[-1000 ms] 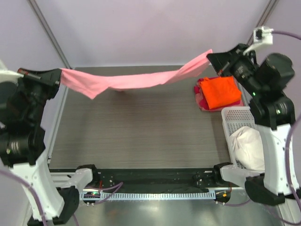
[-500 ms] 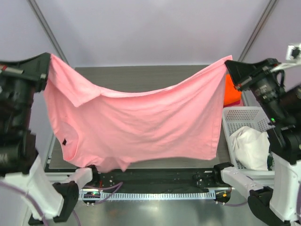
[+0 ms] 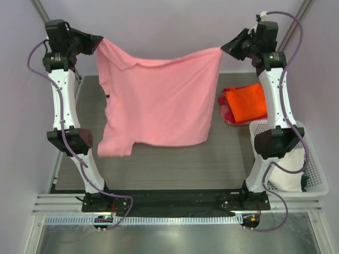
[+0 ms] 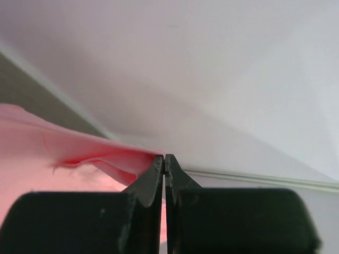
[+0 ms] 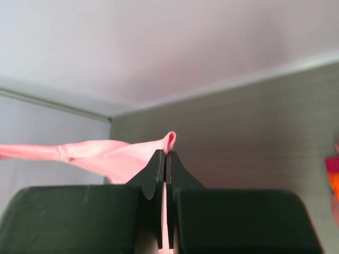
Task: Fold and stack the t-shirts
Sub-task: Flatten the tshirt out
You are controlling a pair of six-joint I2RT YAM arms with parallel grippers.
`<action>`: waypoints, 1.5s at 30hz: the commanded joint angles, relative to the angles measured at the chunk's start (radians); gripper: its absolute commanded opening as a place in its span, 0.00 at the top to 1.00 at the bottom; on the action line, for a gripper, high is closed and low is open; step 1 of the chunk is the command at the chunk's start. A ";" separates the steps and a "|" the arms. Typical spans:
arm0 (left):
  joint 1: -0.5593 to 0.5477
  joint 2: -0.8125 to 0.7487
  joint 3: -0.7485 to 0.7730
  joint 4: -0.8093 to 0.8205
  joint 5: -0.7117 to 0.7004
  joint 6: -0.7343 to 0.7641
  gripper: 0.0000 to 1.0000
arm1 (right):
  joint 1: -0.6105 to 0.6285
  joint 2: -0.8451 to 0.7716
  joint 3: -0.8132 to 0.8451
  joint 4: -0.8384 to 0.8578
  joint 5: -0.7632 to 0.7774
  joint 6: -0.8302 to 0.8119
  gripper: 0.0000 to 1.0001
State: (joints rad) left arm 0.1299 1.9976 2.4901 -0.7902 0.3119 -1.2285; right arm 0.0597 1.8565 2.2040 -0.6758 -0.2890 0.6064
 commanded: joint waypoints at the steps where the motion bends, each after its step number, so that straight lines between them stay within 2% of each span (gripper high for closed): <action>1: 0.054 -0.094 0.104 0.363 0.162 -0.248 1.00 | -0.073 0.002 0.267 0.094 -0.139 0.125 0.99; 2: 0.063 -0.091 0.113 0.429 0.171 -0.265 1.00 | -0.081 0.018 0.320 0.108 -0.159 0.141 0.99; 4: 0.088 -0.101 0.122 0.462 0.179 -0.273 1.00 | -0.121 0.029 0.324 0.184 -0.226 0.205 0.99; 7: 0.105 -0.166 0.014 0.503 0.211 -0.232 1.00 | -0.158 0.001 0.214 0.269 -0.262 0.228 0.99; 10: 0.103 -0.235 -0.251 0.545 0.245 -0.169 1.00 | -0.167 -0.068 -0.025 0.371 -0.295 0.219 0.99; 11: 0.103 -0.285 -0.326 0.560 0.248 -0.154 1.00 | -0.170 -0.112 -0.181 0.410 -0.308 0.230 0.99; 12: 0.102 -0.316 -0.490 0.560 0.250 -0.132 1.00 | -0.172 -0.134 -0.260 0.473 -0.318 0.228 0.99; 13: 0.100 -0.347 -0.566 0.560 0.251 -0.087 1.00 | -0.173 -0.154 -0.336 0.501 -0.317 0.225 0.99; 14: 0.096 -0.415 -0.656 0.560 0.248 -0.063 1.00 | -0.173 -0.175 -0.484 0.528 -0.317 0.221 0.99; 15: 0.096 -0.449 -0.818 0.560 0.242 -0.037 1.00 | -0.173 -0.212 -0.560 0.579 -0.312 0.213 0.99; 16: 0.096 -0.485 -0.918 0.556 0.221 -0.010 1.00 | -0.173 -0.230 -0.635 0.605 -0.308 0.213 0.99; 17: 0.096 -0.526 -1.000 0.548 0.211 0.006 1.00 | -0.173 -0.246 -0.777 0.633 -0.308 0.214 0.99; 18: 0.096 -0.589 -1.073 0.545 0.204 0.020 1.00 | -0.173 -0.278 -0.846 0.669 -0.306 0.214 0.99; 19: 0.094 -0.624 -1.226 0.536 0.204 0.035 1.00 | -0.172 -0.293 -0.913 0.718 -0.305 0.217 0.99; 20: 0.096 -0.654 -1.290 0.528 0.202 0.070 1.00 | -0.172 -0.309 -1.035 0.742 -0.302 0.217 0.99; 25: 0.100 -0.877 -1.664 0.473 0.197 0.150 1.00 | -0.172 -0.442 -1.338 0.746 -0.230 0.144 0.99; 29: 0.100 -1.055 -1.810 0.360 0.153 0.204 1.00 | -0.172 -0.551 -1.518 0.711 -0.184 0.089 0.99; 35: 0.102 -1.353 -1.930 0.041 -0.058 0.271 1.00 | -0.162 -0.762 -1.762 0.587 -0.108 0.017 0.99; 38: 0.070 -1.474 -1.956 -0.032 -0.053 0.218 1.00 | -0.162 -0.891 -1.855 0.515 -0.081 0.009 0.99; 41: 0.071 -1.554 -1.942 -0.128 -0.115 0.184 1.00 | -0.152 -1.009 -1.889 0.473 -0.090 0.056 0.99; 45: 0.071 -1.571 -1.952 -0.092 -0.140 0.159 0.99 | -0.147 -1.060 -1.831 0.377 0.042 0.033 0.99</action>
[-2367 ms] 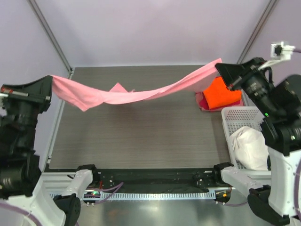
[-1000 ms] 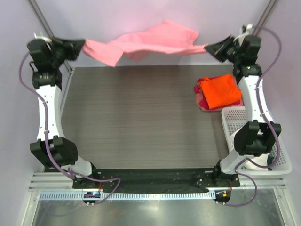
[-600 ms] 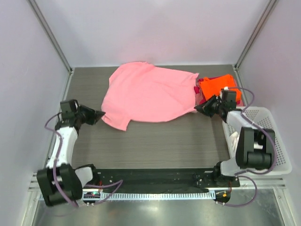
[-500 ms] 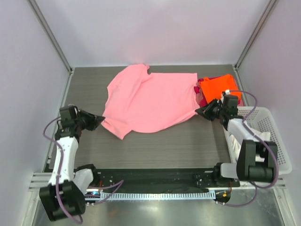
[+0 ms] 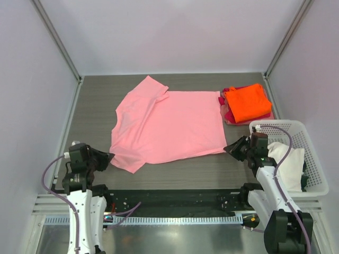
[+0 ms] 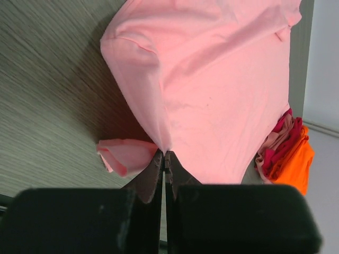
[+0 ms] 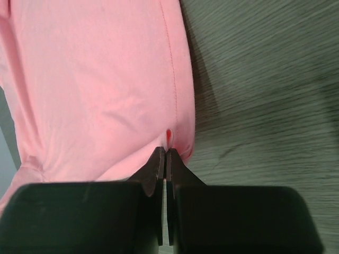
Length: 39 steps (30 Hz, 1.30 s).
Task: Fold and stack the t-shirts
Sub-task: Flatten the tshirt out, then fold the tshirt
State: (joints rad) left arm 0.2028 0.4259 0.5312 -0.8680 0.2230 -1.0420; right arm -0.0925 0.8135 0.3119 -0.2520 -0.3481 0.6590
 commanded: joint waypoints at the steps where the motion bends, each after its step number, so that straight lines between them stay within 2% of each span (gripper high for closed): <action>1: -0.003 0.011 0.015 -0.002 -0.045 -0.029 0.99 | 0.005 0.001 0.078 -0.053 0.104 -0.027 0.99; 7: -0.002 0.203 0.102 0.079 -0.034 -0.026 1.00 | 0.007 0.176 0.176 -0.017 0.100 -0.048 0.99; 16: -0.006 0.499 0.282 0.218 -0.063 -0.069 1.00 | 0.060 0.348 0.317 0.045 0.159 -0.035 0.99; 22: -0.097 0.680 0.424 0.265 -0.167 -0.104 1.00 | 0.073 0.499 0.429 0.072 0.199 -0.035 0.99; 26: -0.120 0.851 0.521 0.274 -0.183 -0.121 1.00 | 0.077 0.588 0.492 0.089 0.207 -0.024 0.99; 38: -0.194 1.120 0.739 0.319 -0.235 -0.164 1.00 | 0.092 0.746 0.628 0.106 0.267 0.010 0.99; 39: -0.228 1.140 0.754 0.322 -0.244 -0.165 1.00 | 0.093 0.751 0.633 0.106 0.268 0.011 0.99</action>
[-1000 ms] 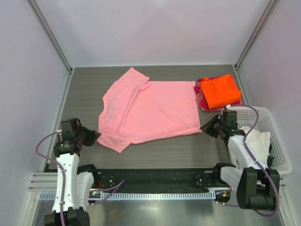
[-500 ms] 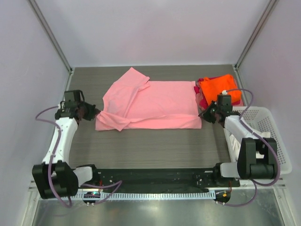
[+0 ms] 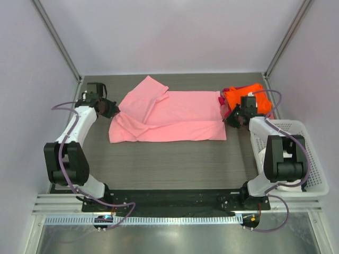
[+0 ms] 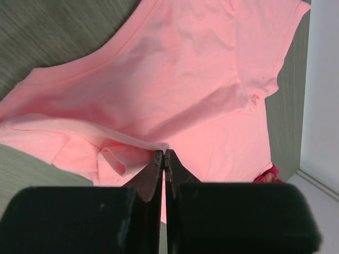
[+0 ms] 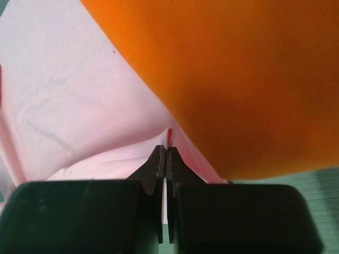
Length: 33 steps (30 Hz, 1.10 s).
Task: Fold and stack the t-shirts
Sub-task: Fold the tshirt
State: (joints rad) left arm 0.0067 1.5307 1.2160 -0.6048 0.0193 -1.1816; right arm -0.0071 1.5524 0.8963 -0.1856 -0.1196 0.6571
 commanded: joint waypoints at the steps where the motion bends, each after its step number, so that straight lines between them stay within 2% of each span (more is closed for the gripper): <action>1: -0.039 0.070 0.083 0.060 -0.048 -0.027 1.00 | 0.007 0.017 0.059 0.041 0.044 0.013 0.99; 4: -0.062 0.133 0.143 0.106 -0.052 -0.026 1.00 | 0.007 0.041 0.075 0.040 0.066 0.012 0.99; 5: -0.066 0.182 0.158 0.120 -0.047 -0.035 1.00 | 0.034 0.047 0.079 0.038 0.072 0.012 0.95; 6: -0.074 0.206 0.190 0.129 -0.041 -0.039 1.00 | 0.038 0.055 0.081 0.032 0.081 0.015 0.88; 7: -0.077 0.230 0.207 0.144 -0.026 -0.038 0.98 | 0.044 0.051 0.075 0.031 0.087 0.015 0.77; 8: -0.082 0.271 0.227 0.158 -0.022 -0.012 0.92 | 0.047 0.045 0.067 0.029 0.096 0.018 0.58; 9: -0.083 0.288 0.273 0.149 -0.022 0.003 0.70 | 0.051 0.011 0.044 0.031 0.115 0.019 0.55; 11: -0.089 0.284 0.286 0.111 -0.010 0.045 0.39 | 0.062 -0.034 0.015 0.032 0.153 0.022 0.50; 12: -0.091 0.267 0.265 0.103 -0.042 0.053 0.20 | 0.067 -0.078 -0.015 0.031 0.175 0.022 0.48; 15: -0.096 0.171 0.197 0.100 -0.113 0.074 0.01 | 0.090 -0.146 -0.094 0.028 0.210 0.047 0.47; 19: -0.096 0.025 0.061 0.076 -0.159 0.077 0.00 | 0.124 -0.250 -0.239 0.073 0.233 0.145 0.48; 23: -0.094 -0.148 -0.209 0.105 -0.193 0.010 0.01 | 0.165 -0.308 -0.364 0.130 0.248 0.272 0.52; 25: -0.096 -0.240 -0.298 0.134 -0.205 -0.042 0.02 | 0.183 -0.314 -0.414 0.153 0.256 0.301 0.53; 30: -0.096 -0.349 -0.548 0.255 -0.176 -0.134 0.03 | 0.193 -0.272 -0.459 0.219 0.296 0.372 0.52; 33: -0.096 -0.359 -0.598 0.303 -0.167 -0.170 0.05 | 0.194 -0.229 -0.451 0.242 0.337 0.403 0.52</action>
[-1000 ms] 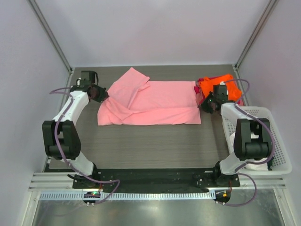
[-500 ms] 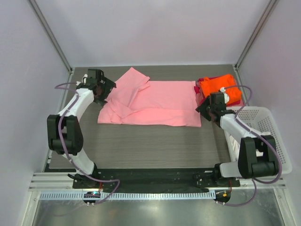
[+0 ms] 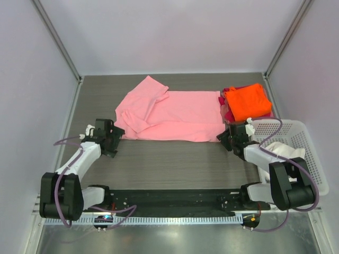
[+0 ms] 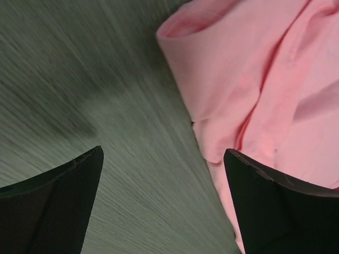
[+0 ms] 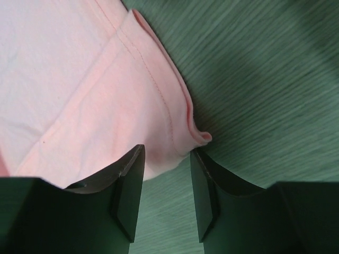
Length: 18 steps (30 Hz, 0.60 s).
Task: Fold and stack the t-shirts
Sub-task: Fold the tshirt
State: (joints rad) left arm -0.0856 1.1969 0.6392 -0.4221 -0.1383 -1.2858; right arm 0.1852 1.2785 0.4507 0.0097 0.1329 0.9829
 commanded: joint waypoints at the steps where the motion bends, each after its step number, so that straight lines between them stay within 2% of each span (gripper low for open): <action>1: -0.003 -0.020 -0.039 0.138 -0.004 -0.067 0.05 | 0.000 0.056 -0.003 0.049 0.100 0.082 0.55; 3: -0.003 -0.013 -0.049 0.147 0.000 -0.070 0.06 | 0.002 0.076 0.005 0.055 0.138 0.092 0.64; 4: -0.003 -0.008 -0.056 0.154 -0.009 -0.069 0.07 | 0.002 0.078 0.006 0.055 0.149 0.095 0.80; 6: -0.002 -0.002 -0.065 0.157 -0.024 -0.067 0.08 | 0.002 0.085 0.014 0.047 0.183 0.092 0.98; 10: -0.002 0.001 -0.087 0.189 -0.066 -0.070 0.12 | 0.002 0.090 0.025 0.038 0.203 0.065 0.99; 15: -0.003 0.033 -0.116 0.265 -0.130 -0.089 0.25 | 0.013 0.076 0.039 0.032 0.221 0.050 0.99; 18: -0.003 0.078 -0.112 0.310 -0.155 -0.092 0.28 | 0.013 0.059 0.048 0.026 0.228 0.043 0.99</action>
State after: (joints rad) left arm -0.0856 1.2457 0.5251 -0.2115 -0.2184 -1.3617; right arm 0.2077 1.3537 0.4690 0.0723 0.2699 1.0107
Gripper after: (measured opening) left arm 0.725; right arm 0.039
